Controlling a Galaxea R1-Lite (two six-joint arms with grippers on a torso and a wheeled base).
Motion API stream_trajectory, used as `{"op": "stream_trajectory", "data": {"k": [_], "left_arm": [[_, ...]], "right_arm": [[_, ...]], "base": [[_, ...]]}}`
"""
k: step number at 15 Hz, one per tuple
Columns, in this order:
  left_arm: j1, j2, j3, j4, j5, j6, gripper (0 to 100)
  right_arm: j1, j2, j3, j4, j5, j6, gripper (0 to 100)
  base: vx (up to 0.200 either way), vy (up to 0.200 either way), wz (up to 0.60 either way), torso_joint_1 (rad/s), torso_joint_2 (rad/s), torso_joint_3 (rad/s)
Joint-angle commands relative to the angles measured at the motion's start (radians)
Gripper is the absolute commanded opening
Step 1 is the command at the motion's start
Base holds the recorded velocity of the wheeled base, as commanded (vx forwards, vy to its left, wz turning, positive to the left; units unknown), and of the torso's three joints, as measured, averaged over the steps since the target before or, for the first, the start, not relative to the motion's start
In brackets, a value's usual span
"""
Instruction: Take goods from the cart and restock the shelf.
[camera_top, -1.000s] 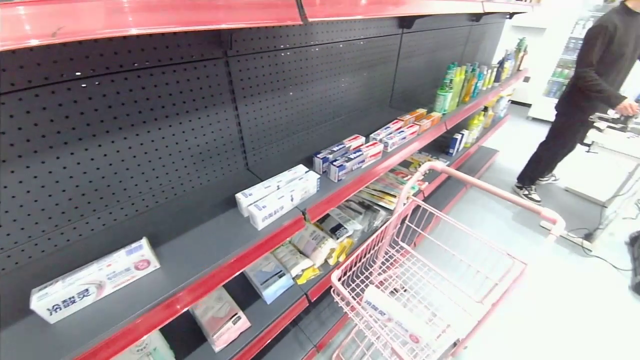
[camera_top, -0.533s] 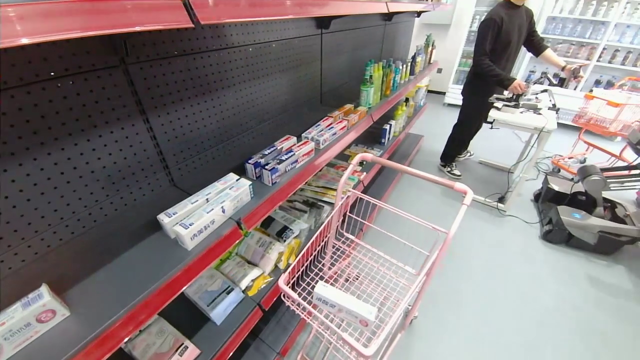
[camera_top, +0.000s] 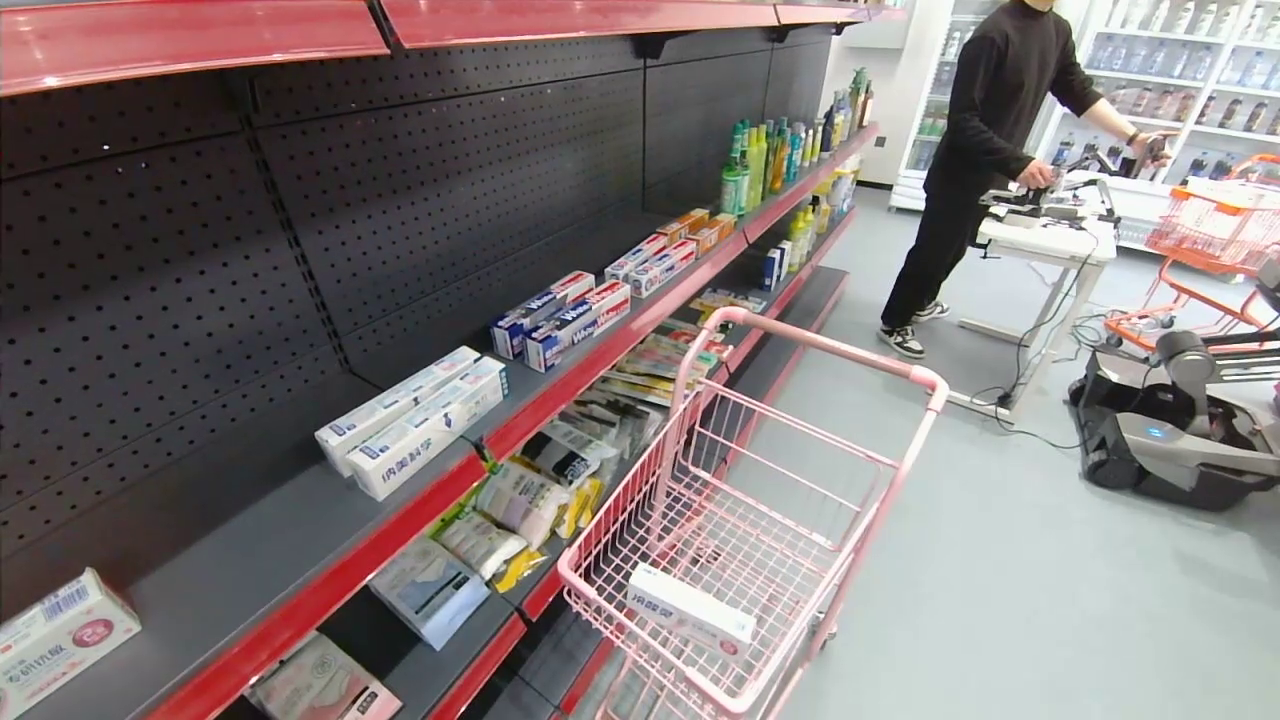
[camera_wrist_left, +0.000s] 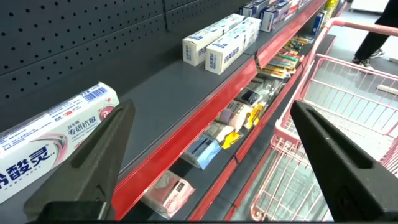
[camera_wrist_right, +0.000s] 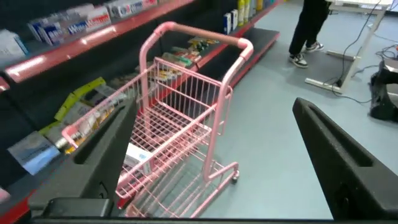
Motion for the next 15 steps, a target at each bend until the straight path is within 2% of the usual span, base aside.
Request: {"op": "stream_trajectory", "data": {"k": [1, 2, 3, 5, 7, 8, 10, 11, 13, 15], "left_arm": [[0.0, 0.001, 0.0, 0.0, 0.0, 0.0, 100], [0.0, 0.001, 0.0, 0.0, -0.003, 0.0, 100], [0.0, 0.001, 0.0, 0.0, -0.004, 0.0, 100], [0.0, 0.001, 0.0, 0.0, -0.004, 0.002, 100], [0.0, 0.001, 0.0, 0.0, -0.004, 0.0, 100], [0.0, 0.001, 0.0, 0.0, -0.004, 0.0, 100], [0.0, 0.001, 0.0, 0.0, -0.004, 0.0, 100], [0.0, 0.001, 0.0, 0.0, -0.004, 0.002, 100], [0.0, 0.001, 0.0, 0.0, -0.004, 0.0, 100], [0.0, 0.001, 0.0, 0.0, -0.004, 0.0, 100]], "right_arm": [[0.017, 0.529, -0.496, 0.004, -0.03, 0.19, 100], [0.011, 0.731, -0.671, 0.032, -0.042, 0.118, 100], [0.011, 0.846, -0.711, 0.043, -0.03, 0.049, 100], [-0.001, 1.125, -0.75, 0.023, 0.078, 0.027, 100], [-0.04, 1.349, -0.796, 0.075, 0.135, -0.066, 100], [-0.049, 1.47, -0.82, 0.084, 0.178, -0.146, 100], [-0.089, 1.722, -0.875, 0.083, 0.354, -0.346, 100], [-0.093, 1.82, -0.903, 0.081, 0.383, -0.438, 100], [-0.053, 1.984, -0.984, 0.08, 0.398, -0.543, 100], [0.014, 2.082, -1.055, 0.066, 0.362, -0.545, 100]], "base": [[0.0, 0.0, 0.0, 0.0, 0.0, 0.0], [0.0, 0.0, 0.0, 0.0, 0.0, 0.0], [0.0, 0.0, 0.0, 0.0, 0.0, 0.0], [0.0, 0.0, 0.0, 0.0, 0.0, 0.0], [0.0, 0.0, 0.0, 0.0, 0.0, 0.0], [0.0, 0.0, 0.0, 0.0, 0.0, 0.0], [0.0, 0.0, 0.0, 0.0, 0.0, 0.0], [0.0, 0.0, 0.0, 0.0, 0.0, 0.0], [0.0, 0.0, 0.0, 0.0, 0.0, 0.0], [0.0, 0.0, 0.0, 0.0, 0.0, 0.0]]}}
